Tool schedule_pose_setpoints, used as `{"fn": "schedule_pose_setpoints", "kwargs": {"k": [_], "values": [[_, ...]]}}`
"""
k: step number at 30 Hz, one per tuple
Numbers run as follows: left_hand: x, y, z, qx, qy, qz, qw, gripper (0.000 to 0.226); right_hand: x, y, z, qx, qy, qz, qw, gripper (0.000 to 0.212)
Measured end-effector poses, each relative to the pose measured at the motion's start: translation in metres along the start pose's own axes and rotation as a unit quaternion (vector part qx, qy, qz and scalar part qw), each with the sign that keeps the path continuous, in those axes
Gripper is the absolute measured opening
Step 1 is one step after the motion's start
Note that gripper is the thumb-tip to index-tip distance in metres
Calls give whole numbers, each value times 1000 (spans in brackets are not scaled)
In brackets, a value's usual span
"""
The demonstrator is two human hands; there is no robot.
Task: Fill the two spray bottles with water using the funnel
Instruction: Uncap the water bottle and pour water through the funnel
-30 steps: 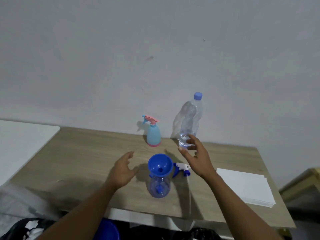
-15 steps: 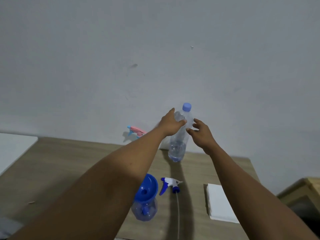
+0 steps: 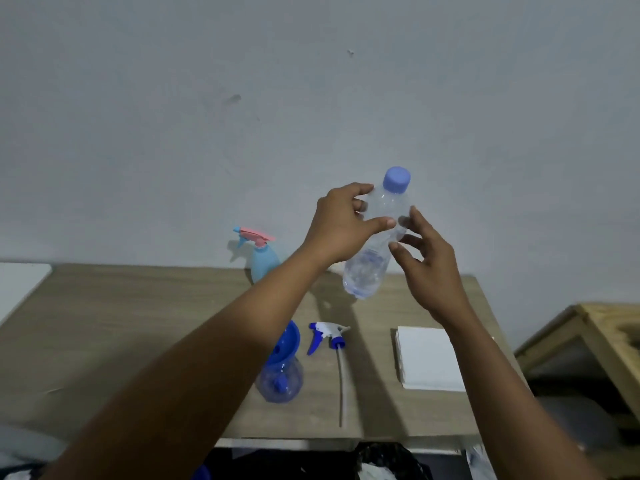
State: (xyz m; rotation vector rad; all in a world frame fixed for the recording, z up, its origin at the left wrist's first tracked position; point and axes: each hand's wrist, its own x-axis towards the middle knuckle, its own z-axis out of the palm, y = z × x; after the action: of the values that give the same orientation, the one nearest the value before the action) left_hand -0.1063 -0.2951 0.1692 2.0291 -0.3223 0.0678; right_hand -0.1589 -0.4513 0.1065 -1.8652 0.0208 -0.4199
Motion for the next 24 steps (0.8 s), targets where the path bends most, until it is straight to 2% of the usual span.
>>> {"fn": "schedule_pose_setpoints", "kwargs": {"k": [4, 10, 14, 18, 24], "values": [[-44, 5, 3, -28, 0, -25, 999, 71, -41, -7, -16, 4, -8, -4, 1000, 60], [-101, -30, 31, -73, 1, -99, 992, 73, -100, 16, -17, 1, -25, 55, 998, 57], [-126, -46, 41, -75, -7, -110, 991, 74, -133, 23, -13, 16, -11, 77, 997, 55], [-139, -46, 42, -75, -12, -96, 992, 72, -148, 20, -11, 22, 0, 82, 996, 54], [-153, -41, 37, 17, -53, -15, 998, 73, -137, 9, -19, 22, 42, 83, 995, 43]]}}
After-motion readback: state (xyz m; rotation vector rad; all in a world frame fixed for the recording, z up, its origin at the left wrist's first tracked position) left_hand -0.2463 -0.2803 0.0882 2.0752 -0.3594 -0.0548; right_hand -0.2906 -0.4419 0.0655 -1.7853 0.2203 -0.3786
